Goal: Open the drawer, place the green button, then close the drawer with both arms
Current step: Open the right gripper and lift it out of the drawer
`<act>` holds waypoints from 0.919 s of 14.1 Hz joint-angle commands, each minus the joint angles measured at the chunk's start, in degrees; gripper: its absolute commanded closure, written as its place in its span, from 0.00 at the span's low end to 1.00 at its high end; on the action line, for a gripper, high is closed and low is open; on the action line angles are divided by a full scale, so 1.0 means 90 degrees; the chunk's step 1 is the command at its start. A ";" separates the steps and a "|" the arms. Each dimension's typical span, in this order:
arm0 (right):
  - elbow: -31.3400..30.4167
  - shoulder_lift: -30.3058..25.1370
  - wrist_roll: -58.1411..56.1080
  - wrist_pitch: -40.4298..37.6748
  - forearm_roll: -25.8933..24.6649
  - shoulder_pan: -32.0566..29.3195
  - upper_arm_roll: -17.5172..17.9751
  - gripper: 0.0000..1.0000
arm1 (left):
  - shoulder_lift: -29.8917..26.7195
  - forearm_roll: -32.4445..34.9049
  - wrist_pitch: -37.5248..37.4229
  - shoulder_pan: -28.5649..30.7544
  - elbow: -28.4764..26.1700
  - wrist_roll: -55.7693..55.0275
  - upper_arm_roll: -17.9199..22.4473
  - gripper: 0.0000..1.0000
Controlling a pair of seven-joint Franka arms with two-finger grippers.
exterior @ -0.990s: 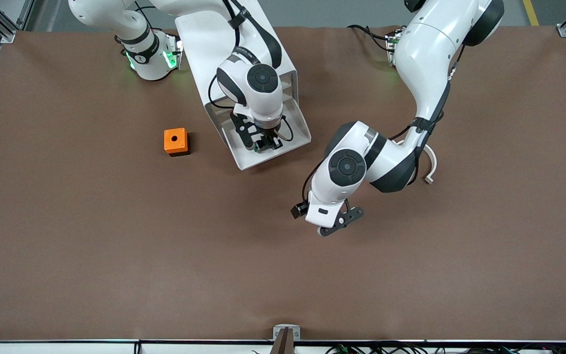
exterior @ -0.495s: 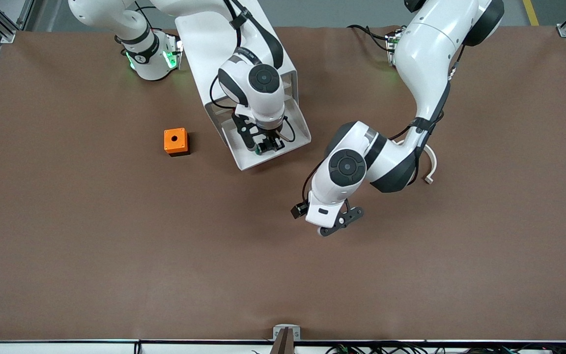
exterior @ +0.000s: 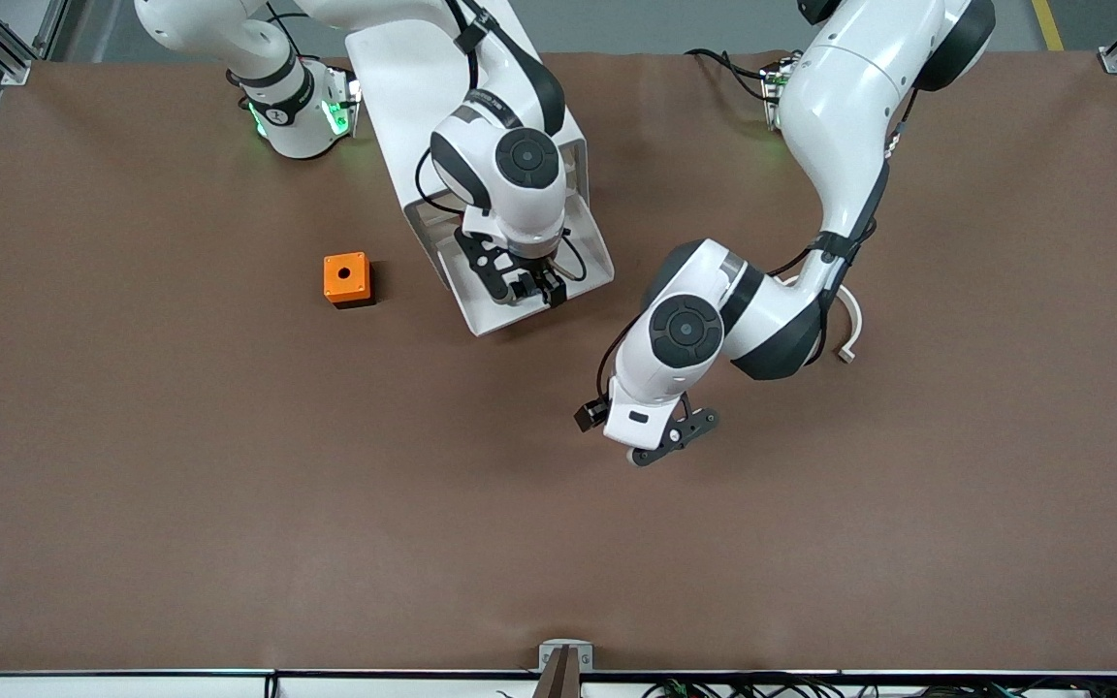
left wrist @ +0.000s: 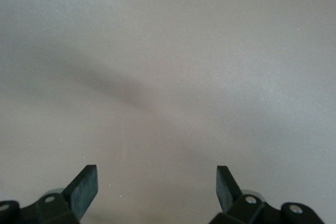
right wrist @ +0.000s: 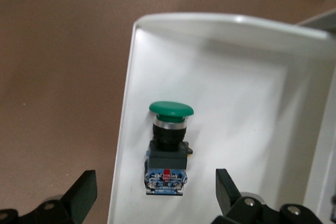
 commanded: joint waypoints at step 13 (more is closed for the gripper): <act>0.0896 -0.1134 -0.5642 -0.2888 0.0034 -0.2546 0.0006 0.00 | -0.0078 0.0190 0.0022 -0.0659 -0.0450 -0.0004 0.0017 0.01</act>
